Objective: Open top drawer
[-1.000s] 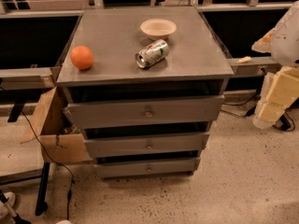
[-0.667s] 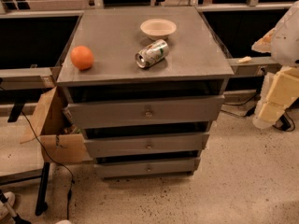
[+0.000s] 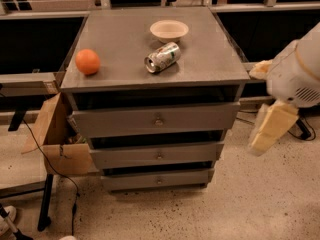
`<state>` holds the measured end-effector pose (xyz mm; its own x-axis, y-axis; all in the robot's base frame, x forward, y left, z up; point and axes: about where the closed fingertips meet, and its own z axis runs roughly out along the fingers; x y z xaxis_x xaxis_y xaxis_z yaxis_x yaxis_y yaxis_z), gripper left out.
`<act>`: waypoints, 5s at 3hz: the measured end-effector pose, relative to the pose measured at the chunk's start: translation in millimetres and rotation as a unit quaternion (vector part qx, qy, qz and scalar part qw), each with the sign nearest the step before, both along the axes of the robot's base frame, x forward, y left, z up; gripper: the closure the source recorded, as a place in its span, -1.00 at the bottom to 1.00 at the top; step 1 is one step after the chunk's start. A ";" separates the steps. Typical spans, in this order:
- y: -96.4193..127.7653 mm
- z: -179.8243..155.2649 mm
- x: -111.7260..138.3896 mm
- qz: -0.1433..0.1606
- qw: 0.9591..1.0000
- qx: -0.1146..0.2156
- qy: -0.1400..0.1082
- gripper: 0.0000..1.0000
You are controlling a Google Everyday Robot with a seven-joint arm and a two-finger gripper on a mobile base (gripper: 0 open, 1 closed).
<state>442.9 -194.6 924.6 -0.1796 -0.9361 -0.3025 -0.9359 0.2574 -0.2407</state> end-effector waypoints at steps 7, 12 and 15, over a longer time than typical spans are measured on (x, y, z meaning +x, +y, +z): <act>144.3 -185.5 142.3 0.134 0.991 0.027 0.010 -1.00; 119.7 -259.5 215.3 0.063 0.993 -0.044 0.086 -1.00; 98.1 -259.5 207.8 0.047 0.994 -0.044 0.089 0.27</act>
Offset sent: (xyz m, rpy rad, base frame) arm 0.0989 0.1176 -0.1538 0.2115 -0.0899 0.2121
